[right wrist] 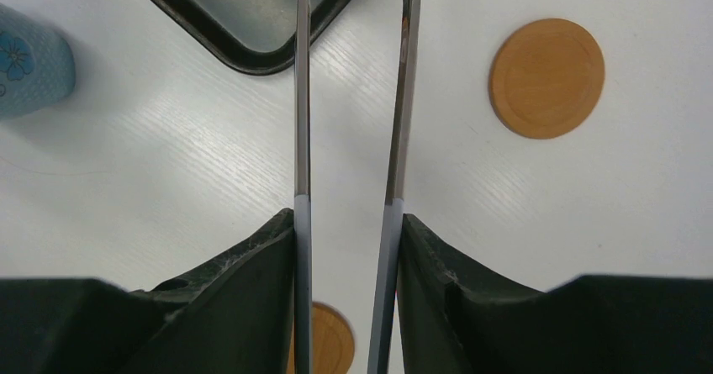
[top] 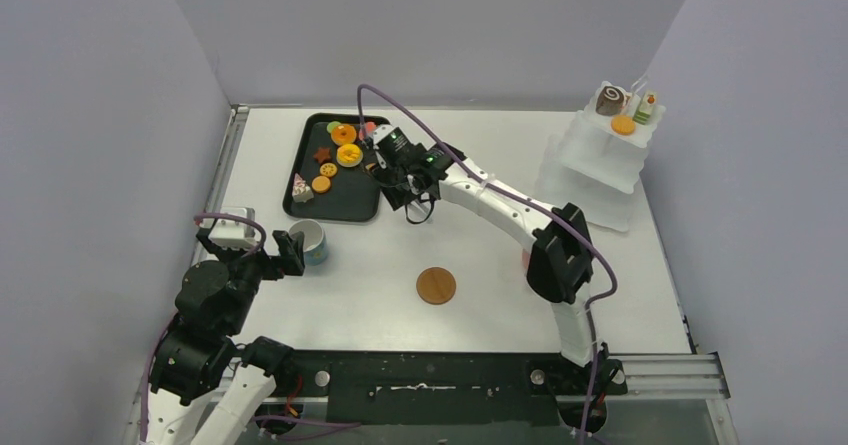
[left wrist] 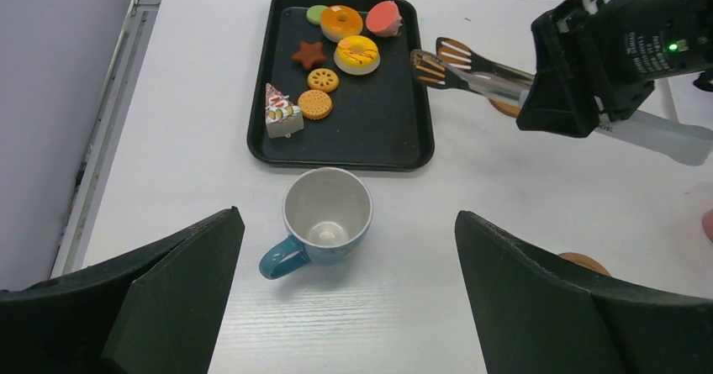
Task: Serve the afternoon tea
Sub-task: Pick up the desert from the tray, then place the desert on the desert table.
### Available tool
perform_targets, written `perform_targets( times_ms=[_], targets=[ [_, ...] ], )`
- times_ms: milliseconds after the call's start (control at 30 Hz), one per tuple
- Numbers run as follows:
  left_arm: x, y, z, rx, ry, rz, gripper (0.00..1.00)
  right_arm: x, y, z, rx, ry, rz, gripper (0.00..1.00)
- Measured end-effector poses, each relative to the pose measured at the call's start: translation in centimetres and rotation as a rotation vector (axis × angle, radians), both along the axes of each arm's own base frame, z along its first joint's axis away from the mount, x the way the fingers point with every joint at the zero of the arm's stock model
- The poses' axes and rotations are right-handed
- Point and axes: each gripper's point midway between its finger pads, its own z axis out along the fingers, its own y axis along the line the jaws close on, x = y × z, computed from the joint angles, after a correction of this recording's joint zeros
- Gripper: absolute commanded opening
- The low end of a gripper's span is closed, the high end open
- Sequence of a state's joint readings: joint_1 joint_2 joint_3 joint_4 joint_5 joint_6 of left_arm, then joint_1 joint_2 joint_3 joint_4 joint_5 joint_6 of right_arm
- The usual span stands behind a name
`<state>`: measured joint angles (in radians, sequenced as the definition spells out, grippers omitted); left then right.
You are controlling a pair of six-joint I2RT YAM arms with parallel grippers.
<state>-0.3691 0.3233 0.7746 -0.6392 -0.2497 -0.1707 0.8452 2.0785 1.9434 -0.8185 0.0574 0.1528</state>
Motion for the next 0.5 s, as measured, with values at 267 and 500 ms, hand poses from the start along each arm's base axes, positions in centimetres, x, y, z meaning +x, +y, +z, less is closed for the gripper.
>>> perform_targets(
  times_ms=[267,500],
  targets=[
    [0.0,-0.1,0.0,-0.001,0.000,-0.004,0.97,0.2,-4.6,4.3,0.004,-0.077,-0.129,0.39],
    [0.0,-0.1,0.0,-0.001,0.000,-0.007,0.97,1.5,-12.3,6.9,-0.015,-0.132,-0.333,0.39]
  ],
)
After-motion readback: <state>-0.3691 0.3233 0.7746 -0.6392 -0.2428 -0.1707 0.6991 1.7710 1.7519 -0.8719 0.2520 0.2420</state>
